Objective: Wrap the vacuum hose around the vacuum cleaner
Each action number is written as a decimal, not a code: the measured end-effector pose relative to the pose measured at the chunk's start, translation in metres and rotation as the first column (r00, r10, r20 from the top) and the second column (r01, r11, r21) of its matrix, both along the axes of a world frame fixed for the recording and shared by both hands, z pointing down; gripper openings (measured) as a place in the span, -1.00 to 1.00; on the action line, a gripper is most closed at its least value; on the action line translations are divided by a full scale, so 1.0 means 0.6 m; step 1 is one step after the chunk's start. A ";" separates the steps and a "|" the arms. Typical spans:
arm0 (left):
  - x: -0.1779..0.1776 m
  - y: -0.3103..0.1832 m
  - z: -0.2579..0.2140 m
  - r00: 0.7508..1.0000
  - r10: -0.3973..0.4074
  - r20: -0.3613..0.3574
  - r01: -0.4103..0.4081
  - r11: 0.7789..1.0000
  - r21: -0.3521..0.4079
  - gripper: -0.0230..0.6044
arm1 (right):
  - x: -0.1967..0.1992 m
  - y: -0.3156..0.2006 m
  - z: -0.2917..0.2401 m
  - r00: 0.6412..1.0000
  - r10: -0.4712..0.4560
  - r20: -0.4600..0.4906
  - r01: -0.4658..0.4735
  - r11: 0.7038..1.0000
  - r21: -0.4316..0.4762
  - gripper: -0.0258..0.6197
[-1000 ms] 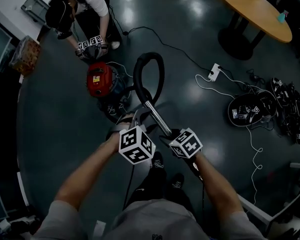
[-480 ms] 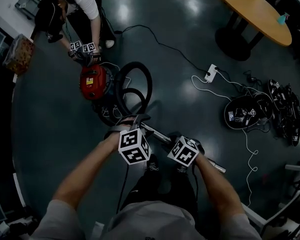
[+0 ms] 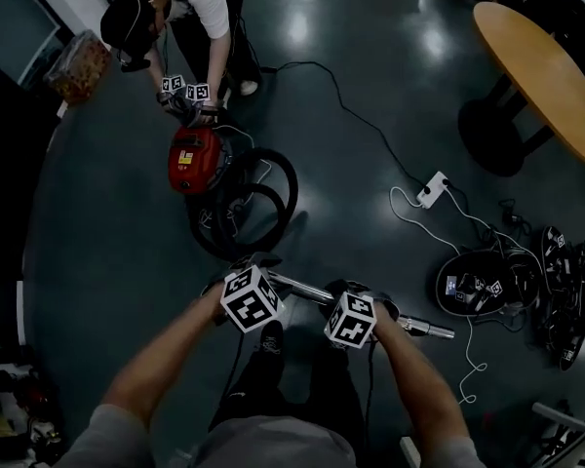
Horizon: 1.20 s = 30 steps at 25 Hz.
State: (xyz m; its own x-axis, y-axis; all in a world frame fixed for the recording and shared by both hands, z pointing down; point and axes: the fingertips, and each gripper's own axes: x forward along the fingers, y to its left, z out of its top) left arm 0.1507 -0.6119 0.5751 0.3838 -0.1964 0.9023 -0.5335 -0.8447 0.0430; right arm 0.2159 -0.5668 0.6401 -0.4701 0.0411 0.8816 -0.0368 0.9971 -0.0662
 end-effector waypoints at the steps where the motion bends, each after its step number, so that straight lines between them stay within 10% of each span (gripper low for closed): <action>1: 0.009 -0.005 0.013 0.999 -0.033 -0.001 0.033 0.999 -0.011 -0.18 | 0.012 -0.010 0.009 0.999 -0.035 -0.008 0.035 0.999 0.014 -0.49; 14: -0.086 -0.049 0.300 0.946 -0.319 0.056 0.322 0.945 -0.058 -0.18 | 0.033 -0.099 0.285 0.956 -0.274 -0.108 0.286 0.951 0.119 -0.49; 30: -0.203 -0.065 0.670 0.917 -0.395 0.057 0.398 0.916 -0.053 -0.18 | -0.069 -0.145 0.641 0.855 -0.512 -0.088 0.519 0.833 0.193 -0.51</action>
State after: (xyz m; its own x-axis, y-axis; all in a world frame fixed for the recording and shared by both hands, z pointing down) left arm 0.0287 -0.6507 0.9770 0.2453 -0.2675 0.9318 -0.8266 -0.5599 0.0569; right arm 0.1745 -0.6540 1.0245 -0.4031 0.0897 0.9108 0.4873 0.8634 0.1306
